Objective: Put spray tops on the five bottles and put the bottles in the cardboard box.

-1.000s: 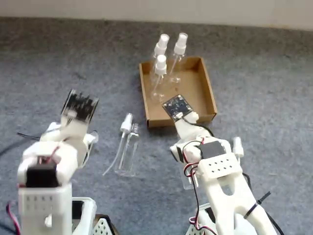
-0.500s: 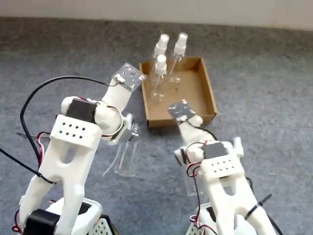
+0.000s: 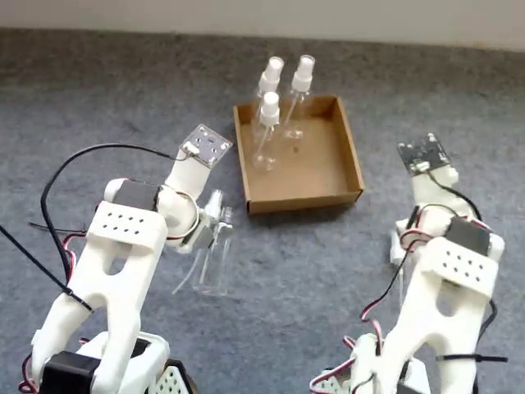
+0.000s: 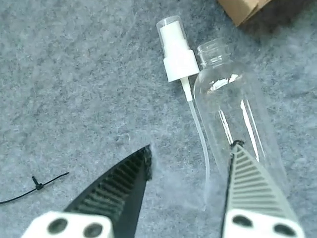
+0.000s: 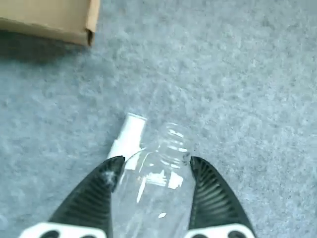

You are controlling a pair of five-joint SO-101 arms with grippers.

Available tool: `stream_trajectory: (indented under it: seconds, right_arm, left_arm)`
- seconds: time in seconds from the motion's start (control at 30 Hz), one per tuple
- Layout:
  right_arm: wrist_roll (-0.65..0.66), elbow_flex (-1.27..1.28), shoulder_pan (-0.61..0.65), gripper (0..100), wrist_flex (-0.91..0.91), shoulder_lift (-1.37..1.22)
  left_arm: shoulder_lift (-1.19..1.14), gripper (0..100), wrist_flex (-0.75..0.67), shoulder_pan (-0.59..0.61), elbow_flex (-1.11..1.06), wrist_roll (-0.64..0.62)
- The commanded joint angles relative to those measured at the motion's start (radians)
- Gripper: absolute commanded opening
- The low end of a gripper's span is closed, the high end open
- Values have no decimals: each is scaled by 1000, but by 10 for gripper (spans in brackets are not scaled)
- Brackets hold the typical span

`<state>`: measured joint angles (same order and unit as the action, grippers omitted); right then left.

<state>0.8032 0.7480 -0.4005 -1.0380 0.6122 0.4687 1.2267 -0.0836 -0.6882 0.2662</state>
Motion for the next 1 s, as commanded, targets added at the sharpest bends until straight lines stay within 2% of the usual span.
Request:
stream_trajectory:
  seconds: [0.0, 0.2, 0.37, 0.47, 0.7, 0.83, 0.97]
  right_arm:
    - [37, -36, -102, 5, 142, -131]
    - [58, -42, -150, 5, 249, -366]
    - [101, -44, -150, 7, 265, -415]
    - [100, -44, -151, 36, 263, -407]
    - [100, -36, -145, 244, 229, -306]
    - [69, -42, -111, 259, 65, -203]
    - [6, -38, -33, 259, 21, -101]
  left_arm:
    - [2, 237, -29, 19, -5, -11]
    - [2, 237, -32, 61, -7, -18]
    - [2, 239, -37, 133, -5, -78]
    - [2, 239, -37, 134, -7, -78]
    - [2, 239, -110, 133, -50, -80]
    - [2, 239, -120, 133, -54, -80]
    - [2, 239, -120, 137, -54, -80]
